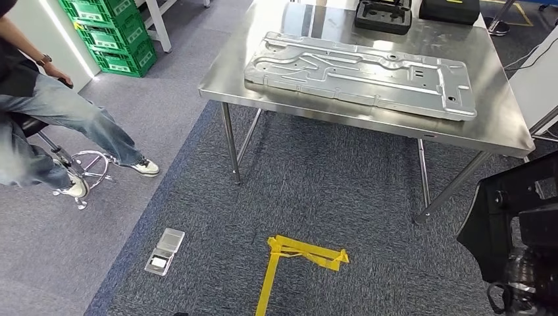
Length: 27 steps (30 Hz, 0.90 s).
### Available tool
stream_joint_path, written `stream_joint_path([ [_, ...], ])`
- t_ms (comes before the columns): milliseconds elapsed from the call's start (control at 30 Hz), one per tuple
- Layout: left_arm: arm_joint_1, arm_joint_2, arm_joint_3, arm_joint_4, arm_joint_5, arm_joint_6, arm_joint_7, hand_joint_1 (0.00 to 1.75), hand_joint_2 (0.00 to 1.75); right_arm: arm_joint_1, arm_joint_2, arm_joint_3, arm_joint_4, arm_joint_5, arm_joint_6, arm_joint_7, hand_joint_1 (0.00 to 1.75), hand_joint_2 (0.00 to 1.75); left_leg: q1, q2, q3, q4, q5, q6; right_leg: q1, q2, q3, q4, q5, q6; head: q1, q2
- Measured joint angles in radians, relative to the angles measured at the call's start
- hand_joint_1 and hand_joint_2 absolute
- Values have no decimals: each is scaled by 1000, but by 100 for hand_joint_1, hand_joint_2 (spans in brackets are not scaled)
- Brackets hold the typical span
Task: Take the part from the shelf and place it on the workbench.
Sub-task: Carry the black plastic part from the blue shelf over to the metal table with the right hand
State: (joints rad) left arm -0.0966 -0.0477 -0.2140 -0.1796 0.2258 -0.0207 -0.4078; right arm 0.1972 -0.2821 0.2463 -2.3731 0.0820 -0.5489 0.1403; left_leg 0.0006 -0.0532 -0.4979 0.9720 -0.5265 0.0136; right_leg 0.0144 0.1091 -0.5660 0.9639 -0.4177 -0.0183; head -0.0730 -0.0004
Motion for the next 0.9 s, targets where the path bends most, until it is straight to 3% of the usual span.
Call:
stream_joint_path([
  [33,0,0,0,0,0,0,-1,0,0,1,0,0,0,8,0,3,175,175,3,10,1,-1,12,8,1,5,-3,2,-2,5,0,0],
  [100,0,0,0,0,0,-1,-3,0,0,2,-1,-1,0,25,0,10,175,175,10,27,3,-3,21,18,2,-22,-18,39,-28,16,3,0],
  [200,-2,-3,0,0,0,-2,-4,0,0,2,-1,-1,0,35,0,18,175,175,11,44,0,-4,22,23,-8,-93,-101,221,-125,36,9,0],
  [233,0,-4,0,0,0,-3,-4,0,0,2,0,0,1,36,-1,19,175,175,11,49,-1,-4,21,23,-13,-102,-128,278,-142,41,9,0],
  [267,1,-5,0,0,0,-4,-5,0,0,2,0,0,1,37,-2,20,175,175,11,54,0,-4,17,21,-17,-107,-139,300,-140,43,9,0],
  [300,2,-5,0,0,0,-5,-6,0,0,2,0,0,1,39,-3,21,175,175,12,59,3,-4,13,20,-20,-109,-134,290,-122,44,9,0],
  [367,3,-5,0,0,0,-6,-8,0,0,2,0,0,1,42,-4,24,175,175,12,66,14,-5,5,16,-20,-115,-64,152,-52,34,9,0],
  [400,2,-5,0,0,0,-7,-9,0,0,2,-1,0,1,43,-4,25,175,175,10,68,19,-6,0,12,-17,-121,-26,80,-32,28,9,0],
  [467,0,-5,0,0,0,-7,-10,0,0,1,-2,0,1,44,-4,27,175,175,9,73,27,-12,-8,2,-10,-131,15,4,-28,16,9,0],
  [567,-2,-6,0,-1,0,-7,-12,0,0,4,-2,0,-1,45,-4,28,175,175,10,81,44,-20,-20,-16,-11,-122,35,-19,-36,6,7,0],
  [600,-3,-5,0,-1,0,-7,-13,0,0,4,-2,0,-2,45,-4,28,175,175,9,79,40,1,-31,-20,-14,-120,48,-31,-36,2,5,0],
  [667,-5,0,0,-2,0,-7,-12,0,0,4,-1,0,-2,45,-5,29,175,175,9,66,-21,119,-72,-24,-17,-118,74,-47,-41,-5,2,0],
  [733,-2,10,0,-2,0,-8,-10,0,0,4,-1,0,-2,45,-5,29,175,175,10,59,-121,261,-103,-27,-16,-115,93,-50,-57,-9,2,0],
  [767,1,14,0,-2,-1,-8,-10,0,0,5,-1,1,-2,44,-5,29,175,175,10,57,-157,293,-90,-28,-16,-112,105,-50,-68,-9,2,0],
  [800,5,18,0,-1,-1,-8,-11,0,0,5,-1,1,-2,44,-5,29,175,175,10,57,-173,282,-56,-29,-16,-108,119,-50,-79,-8,2,0],
  [867,10,23,0,-1,-3,-8,-11,0,0,6,-1,1,-2,44,-5,29,175,175,10,56,-157,164,52,-26,-17,-103,150,-50,-107,-3,2,0],
  [900,10,25,-1,-1,-3,-7,-11,0,0,6,-1,1,-2,44,-5,29,175,175,9,55,-136,101,87,-24,-15,-101,162,-49,-123,2,3,0],
])
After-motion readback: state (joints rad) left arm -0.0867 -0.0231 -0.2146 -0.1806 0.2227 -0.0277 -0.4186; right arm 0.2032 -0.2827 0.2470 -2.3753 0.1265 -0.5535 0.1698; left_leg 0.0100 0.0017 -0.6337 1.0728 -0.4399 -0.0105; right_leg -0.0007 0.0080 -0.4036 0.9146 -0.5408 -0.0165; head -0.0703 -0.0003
